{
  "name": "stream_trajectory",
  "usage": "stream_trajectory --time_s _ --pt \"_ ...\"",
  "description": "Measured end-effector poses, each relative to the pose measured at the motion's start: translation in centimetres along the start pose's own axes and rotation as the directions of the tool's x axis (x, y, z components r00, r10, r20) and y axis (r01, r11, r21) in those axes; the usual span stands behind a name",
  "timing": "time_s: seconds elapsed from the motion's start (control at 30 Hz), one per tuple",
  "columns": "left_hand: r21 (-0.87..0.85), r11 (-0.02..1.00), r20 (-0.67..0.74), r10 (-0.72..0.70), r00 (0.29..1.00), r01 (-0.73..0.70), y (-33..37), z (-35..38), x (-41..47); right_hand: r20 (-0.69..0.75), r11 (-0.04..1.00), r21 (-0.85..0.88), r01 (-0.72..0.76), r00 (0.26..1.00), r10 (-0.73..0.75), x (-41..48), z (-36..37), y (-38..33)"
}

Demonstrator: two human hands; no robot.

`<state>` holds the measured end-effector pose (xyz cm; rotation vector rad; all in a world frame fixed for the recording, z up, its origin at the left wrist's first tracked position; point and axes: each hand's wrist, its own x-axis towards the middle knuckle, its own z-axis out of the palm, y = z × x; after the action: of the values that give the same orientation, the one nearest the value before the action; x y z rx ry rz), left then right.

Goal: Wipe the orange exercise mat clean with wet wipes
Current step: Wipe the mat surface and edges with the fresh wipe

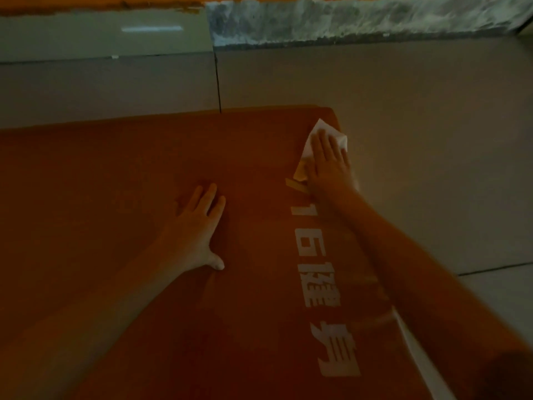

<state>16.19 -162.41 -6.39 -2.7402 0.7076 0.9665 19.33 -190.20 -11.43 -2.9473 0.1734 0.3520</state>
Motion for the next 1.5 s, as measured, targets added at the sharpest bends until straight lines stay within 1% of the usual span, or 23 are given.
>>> stream_trajectory --time_s 0.07,0.13,0.2,0.23,0.27,0.33,0.4,0.47,0.5,0.53,0.6,0.67,0.7,0.8,0.93,0.97,1.03,1.1,1.17,1.27,1.33,1.4,1.5 --pt "0.004 1.000 0.002 0.002 1.000 -0.002 -0.1 0.0 0.0 0.015 1.000 0.012 -0.013 1.000 0.012 -1.6 0.4 -2.2" --pt "0.000 1.000 0.005 0.000 1.000 0.000 0.0 -0.1 0.1 0.081 0.989 -0.016 0.148 0.986 -0.146 -4.7 1.1 -2.7" --pt "-0.009 1.000 -0.008 -0.002 1.000 0.002 -0.1 0.0 0.1 0.119 0.935 -0.038 0.352 0.931 -0.345 -7.8 1.4 -1.0" --pt "-0.015 1.000 -0.017 0.000 1.000 0.000 -0.2 0.0 0.0 0.123 0.916 -0.032 0.400 0.911 -0.394 -8.6 1.4 0.4" --pt "-0.021 1.000 -0.027 0.003 1.000 -0.003 -0.3 0.1 -0.2 0.114 0.919 -0.029 0.394 0.914 -0.388 -8.8 1.5 1.7" --pt "-0.032 0.999 -0.051 0.002 0.999 -0.003 -0.4 0.2 -0.5 0.074 0.962 -0.008 0.272 0.960 -0.271 -8.2 1.5 3.4" --pt "-0.044 0.999 -0.073 -0.012 0.997 0.008 -0.3 0.4 -1.0 0.066 0.994 0.003 0.111 0.992 -0.111 -7.7 1.6 2.6" --pt "-0.058 0.998 -0.105 -0.034 0.994 0.028 0.0 1.1 -1.9 0.065 1.000 0.002 -0.006 0.998 0.006 -8.3 2.0 0.2" --pt "-0.059 0.998 -0.130 -0.044 0.990 0.037 0.2 1.6 -2.4 0.071 1.000 0.011 -0.012 0.997 0.011 -9.1 2.1 -1.0" --pt "-0.048 0.998 -0.160 -0.050 0.986 0.042 0.4 2.2 -3.0 0.087 0.999 0.013 0.031 0.996 -0.032 -10.3 2.4 -2.0" --pt "-0.033 0.999 -0.191 -0.042 0.981 0.036 0.9 3.2 -4.2 0.135 0.977 -0.014 0.213 0.968 -0.210 -13.6 2.8 -2.5" --pt "-0.063 0.998 -0.152 -0.036 0.988 0.026 1.3 3.9 -5.4 0.190 0.933 -0.034 0.357 0.919 -0.345 -16.3 2.8 -1.2" --pt "-0.076 0.997 -0.114 -0.032 0.993 0.024 1.5 4.0 -5.8 0.209 0.930 -0.030 0.366 0.912 -0.352 -16.9 2.8 -0.2" --pt "-0.067 0.998 -0.010 -0.014 1.000 0.014 2.5 4.5 -7.6 0.180 0.973 -0.039 0.226 0.960 -0.215 -17.9 2.5 1.3" --pt "-0.068 0.998 0.075 0.014 0.997 -0.009 3.5 5.5 -10.1 0.162 1.000 0.001 0.023 0.987 -0.023 -19.1 2.7 -2.2" --pt "-0.064 0.998 0.087 0.021 0.996 -0.015 3.7 5.7 -10.7 0.183 0.999 0.020 0.027 0.983 -0.030 -19.9 2.8 -3.1" --pt "-0.058 0.998 0.095 0.031 0.995 -0.025 4.1 6.2 -11.6 0.233 0.990 0.001 0.143 0.962 -0.140 -21.9 3.0 -3.8" --pt "-0.066 0.997 0.112 0.037 0.993 -0.030 4.6 6.9 -12.6 0.289 0.970 0.003 0.243 0.928 -0.234 -24.2 2.6 -3.3" --pt "-0.073 0.997 0.123 0.036 0.992 -0.027 5.1 7.5 -13.5 0.327 0.957 -0.011 0.291 0.905 -0.272 -25.2 2.0 -2.1" --pt "-0.080 0.996 0.128 0.041 0.991 -0.031 5.5 8.1 -14.6 0.321 0.979 -0.021 0.204 0.929 -0.186 -25.4 1.4 -0.2" --pt "-0.087 0.995 0.150 0.051 0.987 -0.039 5.7 8.5 -15.3 0.297 0.985 -0.074 0.156 0.946 -0.127 -25.4 1.4 0.0" --pt "-0.087 0.996 0.165 0.047 0.985 -0.033 5.8 8.8 -15.7 0.306 0.993 -0.049 0.107 0.948 -0.087 -25.8 1.6 -0.8" --pt "-0.070 0.997 0.165 0.031 0.986 -0.019 6.1 9.0 -15.7 0.335 0.992 0.009 0.125 0.934 -0.121 -27.7 1.9 -1.6"
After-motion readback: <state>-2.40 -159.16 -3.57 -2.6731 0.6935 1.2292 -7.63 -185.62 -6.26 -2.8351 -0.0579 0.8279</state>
